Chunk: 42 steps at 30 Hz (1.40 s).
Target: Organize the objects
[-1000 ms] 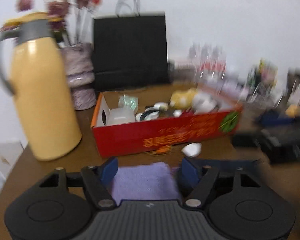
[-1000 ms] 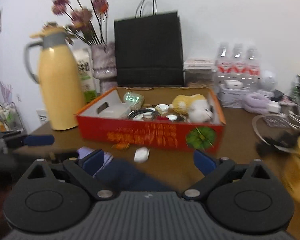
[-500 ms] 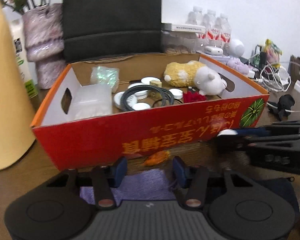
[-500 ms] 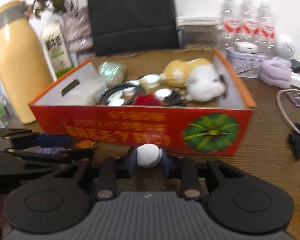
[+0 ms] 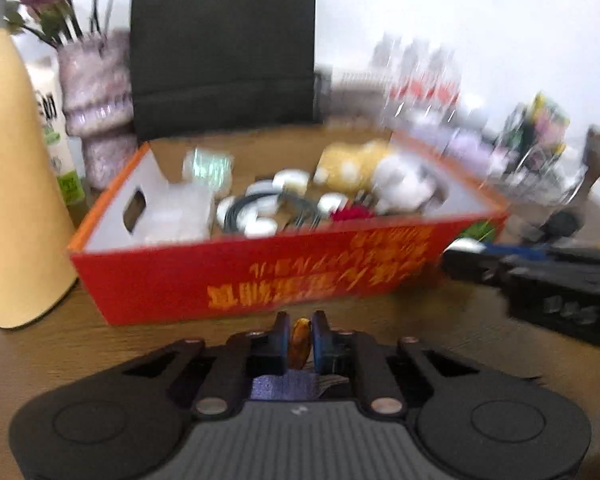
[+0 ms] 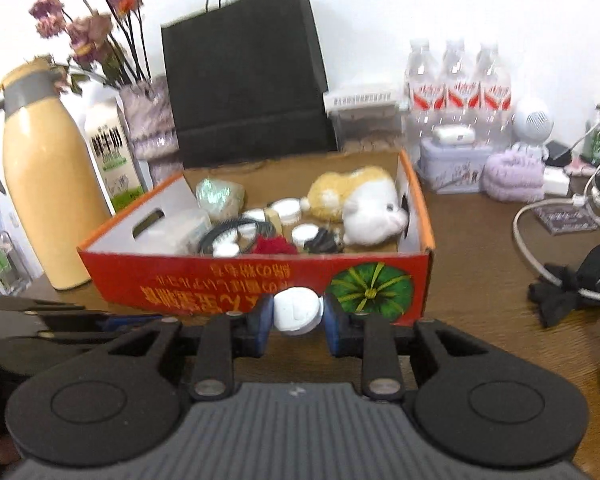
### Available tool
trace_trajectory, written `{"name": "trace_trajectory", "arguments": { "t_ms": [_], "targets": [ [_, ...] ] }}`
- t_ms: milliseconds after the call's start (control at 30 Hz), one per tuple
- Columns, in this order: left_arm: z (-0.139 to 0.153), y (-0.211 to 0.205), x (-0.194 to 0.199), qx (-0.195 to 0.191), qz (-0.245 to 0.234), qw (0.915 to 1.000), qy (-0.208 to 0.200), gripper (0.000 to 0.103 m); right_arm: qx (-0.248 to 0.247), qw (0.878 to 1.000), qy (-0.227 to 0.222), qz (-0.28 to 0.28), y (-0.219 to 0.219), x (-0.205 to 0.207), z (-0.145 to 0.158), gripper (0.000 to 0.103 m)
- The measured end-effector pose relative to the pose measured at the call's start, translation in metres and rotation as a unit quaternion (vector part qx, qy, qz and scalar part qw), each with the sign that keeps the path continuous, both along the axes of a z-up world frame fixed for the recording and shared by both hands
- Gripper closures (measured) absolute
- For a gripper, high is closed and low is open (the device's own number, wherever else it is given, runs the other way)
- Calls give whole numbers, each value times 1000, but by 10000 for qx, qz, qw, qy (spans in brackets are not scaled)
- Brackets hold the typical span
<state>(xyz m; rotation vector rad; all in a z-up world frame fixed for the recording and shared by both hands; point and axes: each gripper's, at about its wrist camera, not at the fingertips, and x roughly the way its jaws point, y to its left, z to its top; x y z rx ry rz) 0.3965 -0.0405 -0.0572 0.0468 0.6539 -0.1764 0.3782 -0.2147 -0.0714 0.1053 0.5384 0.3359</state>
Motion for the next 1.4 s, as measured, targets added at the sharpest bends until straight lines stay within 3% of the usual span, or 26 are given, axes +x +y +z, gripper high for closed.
{"name": "trace_trajectory", "arguments": {
  "t_ms": [100,300,433,633,833,1000,1133,1267,1400],
  "targets": [
    [31,7,-37,-221,-53,9986,-473,95,210,9996,-188,-73,-7,-24,16,76],
    [81,27,-117,-799,51,9908,-1089,95,532,9972,-491,-207,-31,-119,36,76],
    [100,31,-160,-1032,-35,9859,-1318,95,263,9978,-578,-170,-39,-175,42,76],
    [90,32,-205,-1426,48,9843,-1039,95,87,9994,-333,78,-37,-229,34,76],
    [96,41,-244,-1868,-25,9776,-973,95,123,9989,-411,197,-46,-273,33,76],
    [104,50,-256,-1959,14,9744,-1103,95,170,9981,-558,213,-51,-277,43,76],
    [101,58,-241,-2007,50,9735,-1091,95,159,9976,-603,305,-49,-260,51,76],
    [100,60,-195,-1729,-28,9798,-1004,95,178,9968,-648,422,-43,-216,62,76],
    [107,61,-116,-1306,-244,9860,-1011,95,165,9959,-747,483,-29,-138,79,76]
  ]
}}
